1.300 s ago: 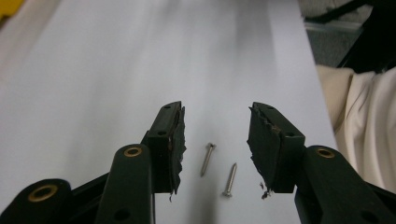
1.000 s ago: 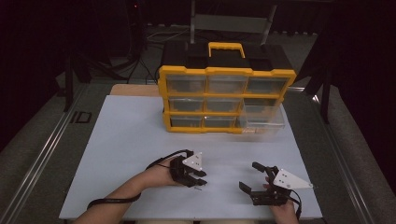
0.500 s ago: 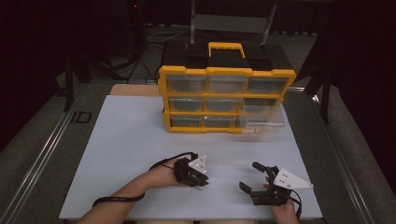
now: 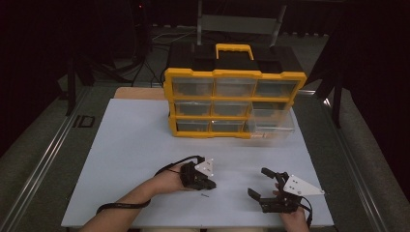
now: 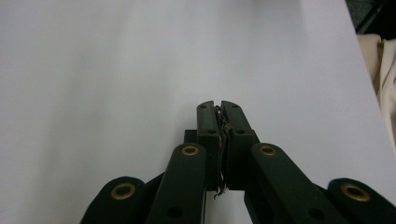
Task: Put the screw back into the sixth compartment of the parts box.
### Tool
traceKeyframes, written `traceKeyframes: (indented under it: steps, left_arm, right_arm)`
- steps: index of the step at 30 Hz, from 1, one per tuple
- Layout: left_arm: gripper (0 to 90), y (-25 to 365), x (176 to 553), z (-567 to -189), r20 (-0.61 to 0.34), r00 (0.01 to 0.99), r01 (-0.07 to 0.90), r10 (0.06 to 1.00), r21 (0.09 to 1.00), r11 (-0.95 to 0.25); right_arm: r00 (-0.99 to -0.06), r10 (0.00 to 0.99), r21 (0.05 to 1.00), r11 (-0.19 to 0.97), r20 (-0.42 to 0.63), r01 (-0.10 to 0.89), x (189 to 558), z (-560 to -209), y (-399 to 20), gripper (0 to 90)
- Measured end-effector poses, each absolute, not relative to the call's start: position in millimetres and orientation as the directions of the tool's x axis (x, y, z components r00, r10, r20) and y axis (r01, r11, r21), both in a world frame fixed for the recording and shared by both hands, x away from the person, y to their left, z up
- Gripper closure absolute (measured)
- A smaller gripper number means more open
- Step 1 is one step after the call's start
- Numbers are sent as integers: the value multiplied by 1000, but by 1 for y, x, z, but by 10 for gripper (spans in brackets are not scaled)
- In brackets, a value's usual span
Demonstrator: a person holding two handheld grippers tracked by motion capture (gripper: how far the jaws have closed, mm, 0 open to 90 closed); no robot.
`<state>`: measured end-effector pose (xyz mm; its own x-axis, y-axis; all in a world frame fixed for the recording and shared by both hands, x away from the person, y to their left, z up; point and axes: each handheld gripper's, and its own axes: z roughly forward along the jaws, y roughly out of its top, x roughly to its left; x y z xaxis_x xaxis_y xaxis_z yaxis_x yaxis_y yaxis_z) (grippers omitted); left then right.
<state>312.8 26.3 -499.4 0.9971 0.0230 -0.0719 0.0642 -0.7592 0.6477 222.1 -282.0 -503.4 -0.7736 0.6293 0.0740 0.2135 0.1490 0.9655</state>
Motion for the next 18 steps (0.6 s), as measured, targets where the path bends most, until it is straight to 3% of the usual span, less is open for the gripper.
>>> traceKeyframes:
  steps: [18]
  left_arm:
    - [884, 33, 327, -416, 6, 996, 55, 90, 751, -658]
  right_arm:
    - [-775, 629, 967, 148, 71, 209, 222, -503, -282, 105]
